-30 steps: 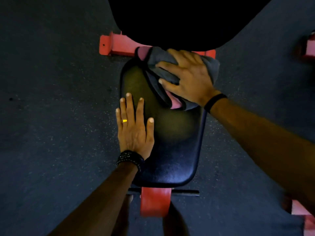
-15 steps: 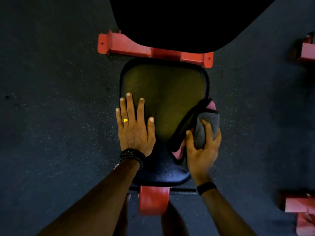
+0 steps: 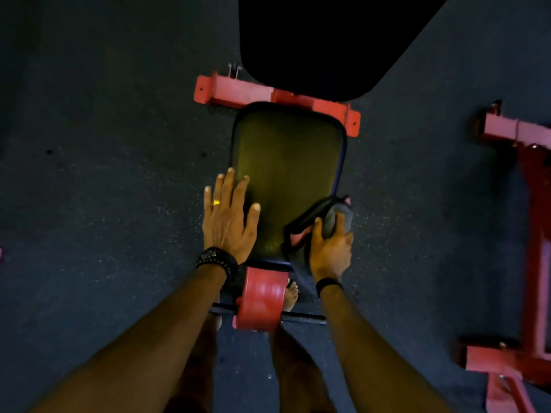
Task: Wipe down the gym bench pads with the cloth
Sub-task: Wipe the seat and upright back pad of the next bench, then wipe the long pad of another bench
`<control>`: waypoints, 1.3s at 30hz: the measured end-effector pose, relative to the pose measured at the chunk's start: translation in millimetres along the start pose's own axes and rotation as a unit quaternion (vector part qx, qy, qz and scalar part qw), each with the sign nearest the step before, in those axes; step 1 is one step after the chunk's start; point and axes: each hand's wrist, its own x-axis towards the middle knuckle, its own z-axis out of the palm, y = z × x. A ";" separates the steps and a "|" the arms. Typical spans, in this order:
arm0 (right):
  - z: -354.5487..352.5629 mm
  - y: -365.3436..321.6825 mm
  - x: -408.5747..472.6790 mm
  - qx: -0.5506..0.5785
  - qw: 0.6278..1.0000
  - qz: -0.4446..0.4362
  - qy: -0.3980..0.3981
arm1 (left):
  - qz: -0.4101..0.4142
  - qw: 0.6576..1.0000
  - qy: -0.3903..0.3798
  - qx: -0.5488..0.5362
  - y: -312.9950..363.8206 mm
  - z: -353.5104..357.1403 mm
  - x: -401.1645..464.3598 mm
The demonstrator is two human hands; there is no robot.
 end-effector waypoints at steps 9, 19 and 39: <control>-113.3 -97.7 -54.3 0.166 0.950 0.025 -0.262 | -0.096 0.984 -0.107 -0.105 39.7 -118.2 -66.0; -204.7 -218.0 -135.9 0.208 0.886 -0.298 -0.288 | -0.049 0.996 0.039 -0.068 101.0 -296.8 -90.5; -303.0 -419.5 -256.5 -0.021 0.792 -0.592 -0.147 | 0.005 0.976 0.210 0.058 79.5 -537.1 -89.3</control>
